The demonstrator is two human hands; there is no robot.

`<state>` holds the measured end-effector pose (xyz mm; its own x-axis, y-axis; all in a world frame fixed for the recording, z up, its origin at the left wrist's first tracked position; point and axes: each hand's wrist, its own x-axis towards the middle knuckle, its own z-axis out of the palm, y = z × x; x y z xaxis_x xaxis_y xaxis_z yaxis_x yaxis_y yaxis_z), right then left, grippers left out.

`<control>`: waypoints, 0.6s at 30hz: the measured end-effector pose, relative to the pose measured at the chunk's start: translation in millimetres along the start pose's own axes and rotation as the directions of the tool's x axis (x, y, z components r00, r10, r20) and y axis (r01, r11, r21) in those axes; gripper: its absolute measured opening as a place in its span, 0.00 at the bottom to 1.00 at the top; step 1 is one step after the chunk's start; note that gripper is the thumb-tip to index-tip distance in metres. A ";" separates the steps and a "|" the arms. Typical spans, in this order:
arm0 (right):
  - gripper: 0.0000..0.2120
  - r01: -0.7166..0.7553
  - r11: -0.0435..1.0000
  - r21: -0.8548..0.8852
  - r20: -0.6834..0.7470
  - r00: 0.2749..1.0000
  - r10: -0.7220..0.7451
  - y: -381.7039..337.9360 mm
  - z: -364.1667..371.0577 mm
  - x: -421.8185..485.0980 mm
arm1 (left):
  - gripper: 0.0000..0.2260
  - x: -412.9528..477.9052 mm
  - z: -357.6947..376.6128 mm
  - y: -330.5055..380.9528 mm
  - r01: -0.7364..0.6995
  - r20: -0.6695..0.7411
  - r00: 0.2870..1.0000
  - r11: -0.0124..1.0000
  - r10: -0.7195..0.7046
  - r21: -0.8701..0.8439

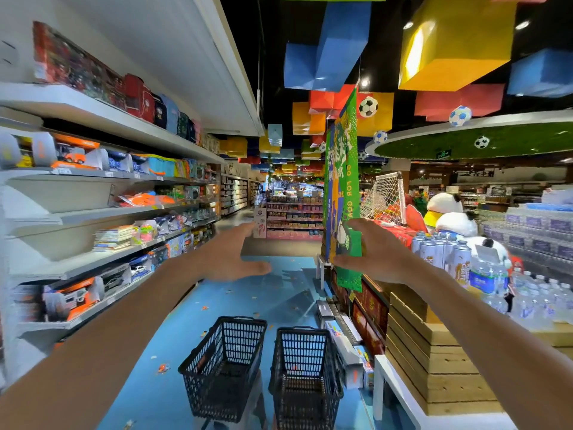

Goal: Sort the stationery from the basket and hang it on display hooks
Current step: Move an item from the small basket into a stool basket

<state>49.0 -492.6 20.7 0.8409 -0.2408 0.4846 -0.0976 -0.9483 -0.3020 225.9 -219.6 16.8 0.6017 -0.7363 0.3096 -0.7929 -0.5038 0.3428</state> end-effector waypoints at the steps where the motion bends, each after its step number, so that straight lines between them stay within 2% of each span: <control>1: 0.46 0.000 1.000 0.008 0.004 1.000 0.000 7.3 5.8 11.0 | 0.62 13.1 3.2 -3.8 0.002 0.001 1.000 1.000 -0.002 0.003; 7: 0.46 -0.027 0.999 0.041 0.016 1.000 0.026 50.3 46.0 80.1 | 0.61 97.5 29.2 -42.5 0.010 -0.005 1.000 1.000 -0.010 -0.004; 11: 0.46 -0.053 0.998 0.039 0.009 0.999 0.053 73.3 78.9 129.8 | 0.53 156.3 46.0 -74.9 -0.011 -0.008 1.000 1.000 0.011 -0.010; 18: 0.45 -0.106 0.994 -0.021 -0.008 0.994 0.106 96.7 125.4 239.0 | 0.46 267.1 51.4 -147.3 -0.022 -0.025 0.999 0.999 0.023 0.026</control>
<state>307.3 -615.9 4.4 0.8218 -0.3412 0.4563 -0.1971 -0.9217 -0.3342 498.5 -365.3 3.4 0.5854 -0.7363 0.3394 -0.8084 -0.4986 0.3129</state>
